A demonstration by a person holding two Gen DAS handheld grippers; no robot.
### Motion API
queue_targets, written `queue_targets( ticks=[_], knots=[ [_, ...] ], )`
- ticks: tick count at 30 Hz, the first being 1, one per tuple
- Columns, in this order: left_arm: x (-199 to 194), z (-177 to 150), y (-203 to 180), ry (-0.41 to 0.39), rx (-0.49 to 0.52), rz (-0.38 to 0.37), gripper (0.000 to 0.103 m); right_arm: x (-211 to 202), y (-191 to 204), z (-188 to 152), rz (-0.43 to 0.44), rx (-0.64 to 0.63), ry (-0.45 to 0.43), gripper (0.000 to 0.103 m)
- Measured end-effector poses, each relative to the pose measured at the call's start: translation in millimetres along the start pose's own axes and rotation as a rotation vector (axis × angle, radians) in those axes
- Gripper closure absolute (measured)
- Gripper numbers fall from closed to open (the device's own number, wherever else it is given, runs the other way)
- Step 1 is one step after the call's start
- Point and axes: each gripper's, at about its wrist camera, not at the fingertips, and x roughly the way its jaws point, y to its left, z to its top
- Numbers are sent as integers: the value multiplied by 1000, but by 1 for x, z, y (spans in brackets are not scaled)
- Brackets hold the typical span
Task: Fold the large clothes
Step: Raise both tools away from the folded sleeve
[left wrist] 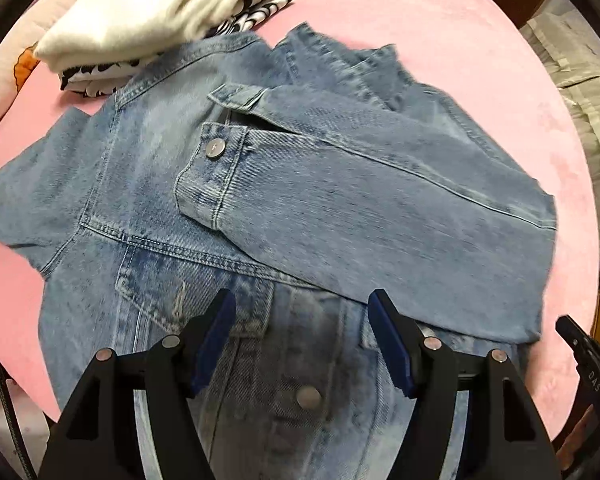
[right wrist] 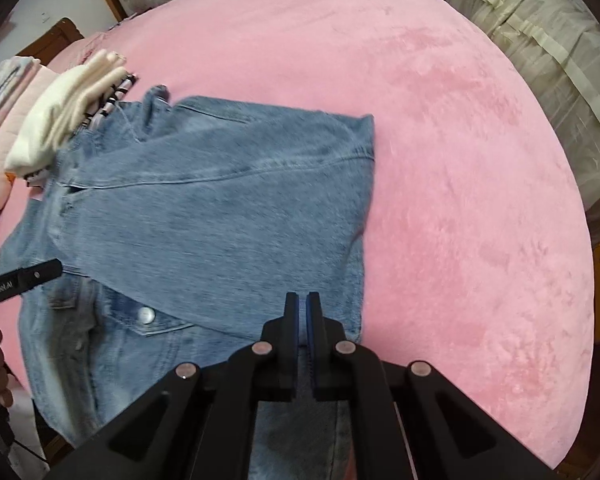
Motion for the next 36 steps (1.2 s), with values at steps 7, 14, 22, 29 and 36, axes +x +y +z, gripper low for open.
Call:
queue_targets(
  ticks=[7, 14, 22, 29, 36],
  knots=[
    [-41, -8, -30, -32, 24, 4, 36, -40, 10, -1, 54, -40, -9, 75],
    [-80, -20, -40, -100, 16, -34, 36, -63, 27, -5, 101, -87, 7, 75],
    [-120, -40, -45, -119, 55, -16, 36, -95, 59, -6, 151, -178, -28, 52],
    [-155, -52, -10, -152, -23, -30, 36, -122, 98, -1, 227, -252, -60, 50],
    [-189, -51, 51, -189, -34, -66, 36, -151, 160, 2, 253, -361, -129, 50]
  ],
)
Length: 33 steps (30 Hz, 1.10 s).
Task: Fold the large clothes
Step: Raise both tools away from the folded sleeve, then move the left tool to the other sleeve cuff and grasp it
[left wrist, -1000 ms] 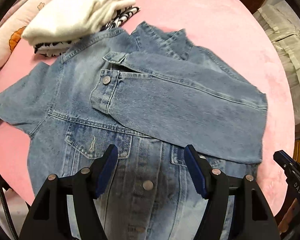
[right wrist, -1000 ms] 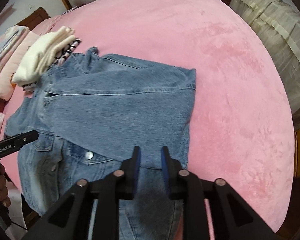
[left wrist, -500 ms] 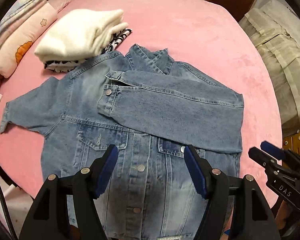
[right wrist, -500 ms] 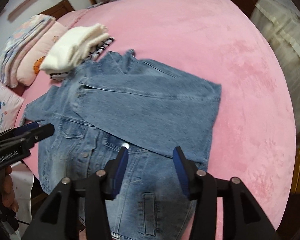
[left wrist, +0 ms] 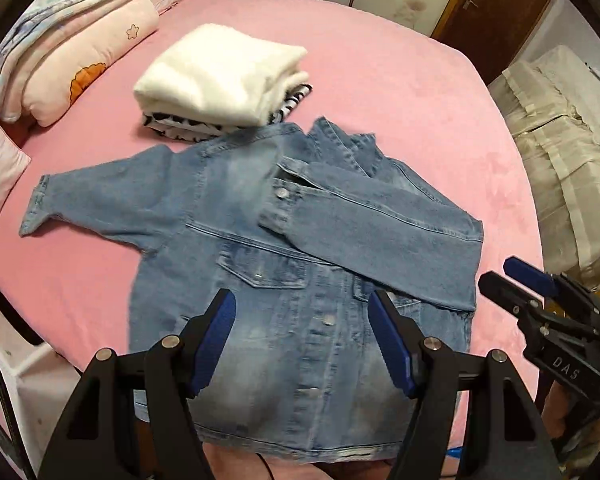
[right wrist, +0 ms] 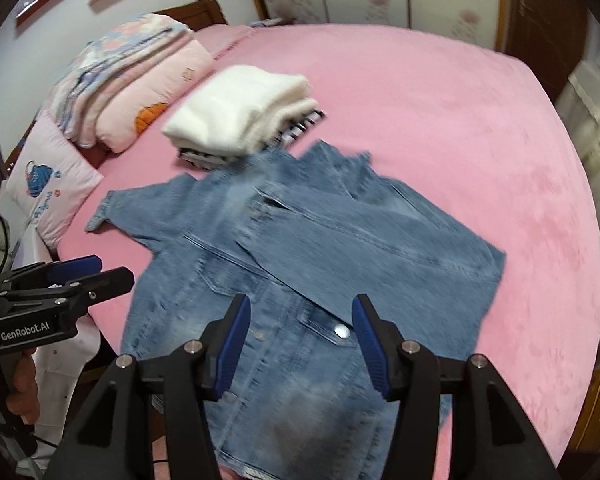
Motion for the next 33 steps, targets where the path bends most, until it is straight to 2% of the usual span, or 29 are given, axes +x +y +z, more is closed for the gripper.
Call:
queue_targets(
  ticks=[4, 6, 11, 15, 20, 25, 33],
  knots=[
    [-8, 12, 49, -10, 15, -27, 36, 8, 33, 15, -24, -18, -26, 50],
    [-8, 22, 84, 1, 10, -50, 36, 17, 52, 23, -35, -1, -39, 50],
    [4, 45, 177, 39, -66, -91, 36, 56, 101, 45, -57, 94, -15, 50],
    [26, 52, 269, 73, -207, -126, 36, 101, 145, 62, -50, 108, 52, 50],
    [55, 48, 375, 112, -377, -149, 36, 155, 202, 86, -50, 96, 82, 50],
    [84, 43, 451, 100, -510, -145, 36, 204, 251, 108, -30, 67, 110, 50],
    [139, 31, 544, 89, -786, -212, 36, 263, 300, 129, -14, 18, 139, 50]
  ],
)
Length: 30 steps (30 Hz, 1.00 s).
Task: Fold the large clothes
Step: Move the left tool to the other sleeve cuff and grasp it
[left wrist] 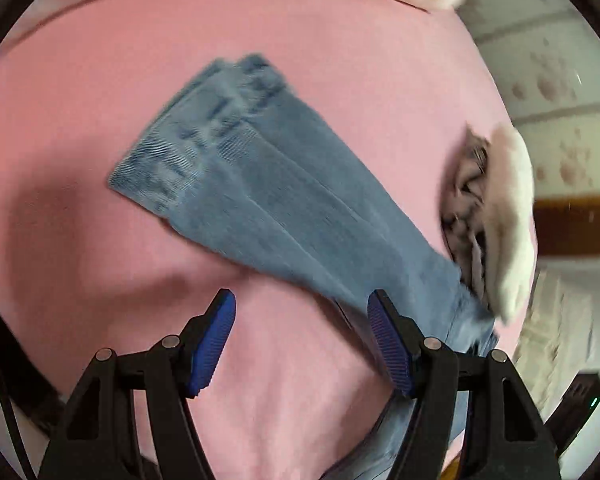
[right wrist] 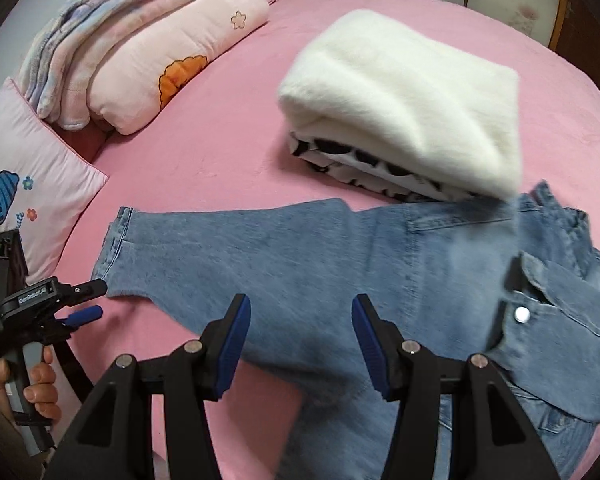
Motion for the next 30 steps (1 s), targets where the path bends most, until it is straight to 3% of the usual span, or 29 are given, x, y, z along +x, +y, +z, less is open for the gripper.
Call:
queue_targets(
  ticks=[6, 12, 13, 14, 16, 19, 21, 25, 30],
  knots=[
    [33, 27, 41, 26, -185, -80, 36, 23, 15, 4, 12, -14, 38, 50],
    [55, 33, 57, 6, -319, -151, 55, 30, 10, 0, 14, 2, 71, 50],
    [56, 34, 58, -6, -328, -148, 64, 30, 8, 0, 17, 8, 74, 50],
    [58, 35, 57, -21, -332, -135, 83, 30, 6, -1, 18, 9, 76, 50],
    [54, 38, 54, -39, -329, -112, 91, 28, 2, -3, 15, 13, 75, 50],
    [40, 37, 27, -89, -216, -28, 94, 22, -7, -7, 19, 36, 70, 50],
    [25, 37, 3, -122, -129, -13, 95, 17, -15, -10, 20, 56, 69, 50],
    [-16, 25, -62, -177, 69, -76, 98, 1, -38, -21, 26, 106, 52, 50],
    [-52, -29, -182, -192, 390, -191, 98, -30, -84, -40, 16, 182, 7, 50]
  ],
)
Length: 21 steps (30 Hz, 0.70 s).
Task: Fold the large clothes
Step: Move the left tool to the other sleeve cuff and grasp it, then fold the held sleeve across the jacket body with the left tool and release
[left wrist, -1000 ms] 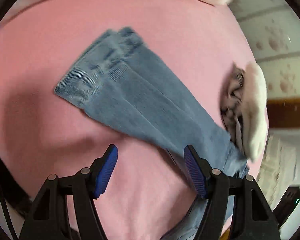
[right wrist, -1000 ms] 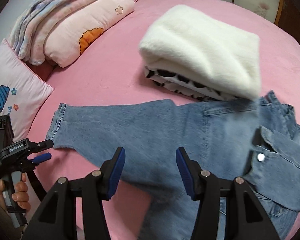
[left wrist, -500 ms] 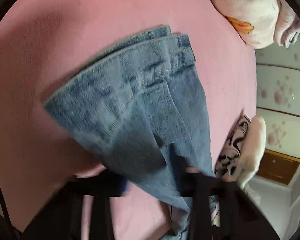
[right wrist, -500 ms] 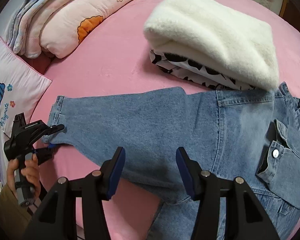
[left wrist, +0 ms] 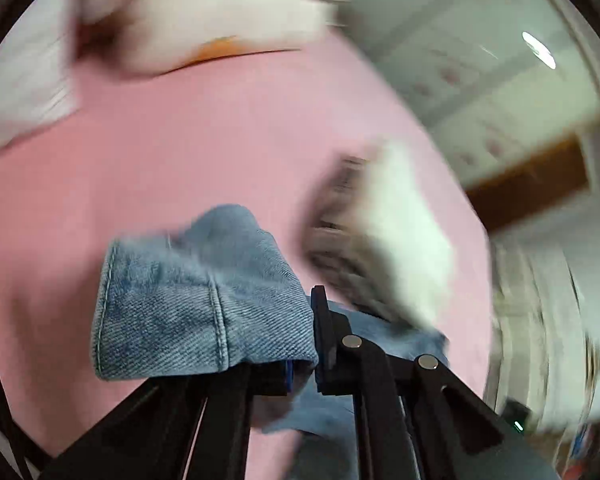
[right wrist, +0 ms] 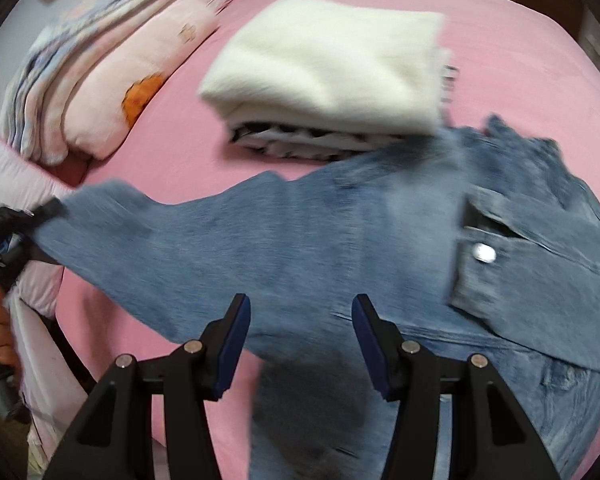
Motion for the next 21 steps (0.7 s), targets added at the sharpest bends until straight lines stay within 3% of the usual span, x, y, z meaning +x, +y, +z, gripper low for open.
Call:
queue_targets(
  ticks=[4, 8, 10, 13, 15, 18, 21],
  knots=[
    [13, -29, -114, 29, 221, -102, 98, -36, -63, -17, -10, 82, -46, 50],
    [59, -86, -212, 108, 393, -152, 98, -66, -125, -38, -38, 148, -66, 50],
    [86, -117, -243, 162, 441, -165, 98, -84, -162, -50, -59, 177, -77, 50],
    [141, -183, -279, 270, 550, -118, 97, -106, -212, -70, -89, 206, -100, 50],
    [185, -226, -293, 357, 606, -53, 89, -114, -247, -84, -104, 226, -93, 50],
    [232, -282, -297, 488, 623, 46, 82, -118, -286, -99, -92, 252, -62, 50],
    [251, -314, -294, 560, 620, 116, 76, -122, -316, -109, -80, 242, -45, 50]
  ],
)
